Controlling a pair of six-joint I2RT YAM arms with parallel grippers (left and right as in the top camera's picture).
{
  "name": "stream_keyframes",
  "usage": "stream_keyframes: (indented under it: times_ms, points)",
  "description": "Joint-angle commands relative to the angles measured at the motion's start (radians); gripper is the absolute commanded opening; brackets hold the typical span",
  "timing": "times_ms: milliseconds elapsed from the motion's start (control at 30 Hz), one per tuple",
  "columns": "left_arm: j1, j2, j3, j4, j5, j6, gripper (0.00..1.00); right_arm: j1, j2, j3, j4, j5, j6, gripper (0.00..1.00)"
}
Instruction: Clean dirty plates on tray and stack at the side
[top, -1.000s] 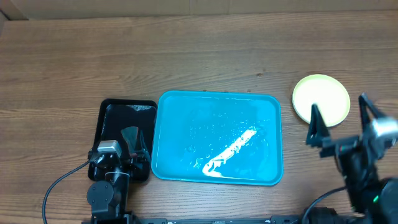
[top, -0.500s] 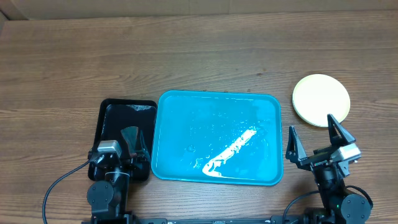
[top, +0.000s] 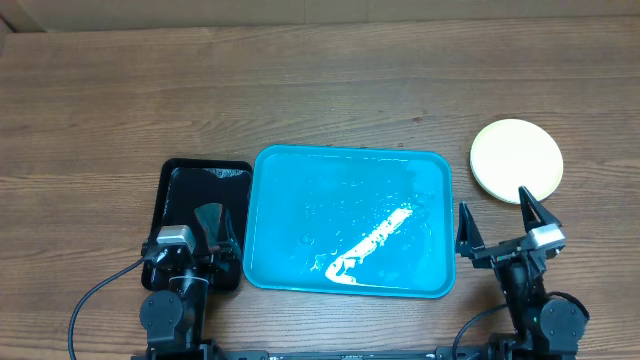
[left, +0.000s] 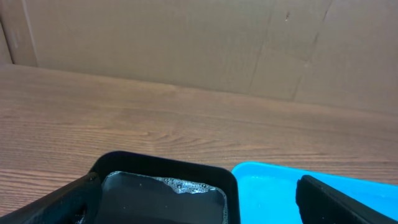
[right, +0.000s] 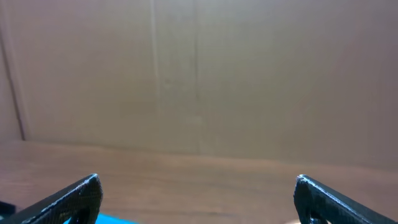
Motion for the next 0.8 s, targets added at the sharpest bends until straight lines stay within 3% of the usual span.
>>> stream_keyframes:
  times_ms: [0,167,767]
  points:
    - [0.012,-0.011,-0.003,-0.002,0.003,-0.003,1.00,0.004,-0.012,-0.011,-0.052,0.043,-0.006,1.00]
    - [0.012,-0.011,-0.003,-0.002,0.003,-0.003,1.00,0.004,-0.012,-0.011,-0.175,0.047,-0.003,1.00]
    - [0.012,-0.011,-0.003,-0.002,0.003,-0.003,1.00,0.004,-0.012,-0.010,-0.174,0.043,-0.003,1.00]
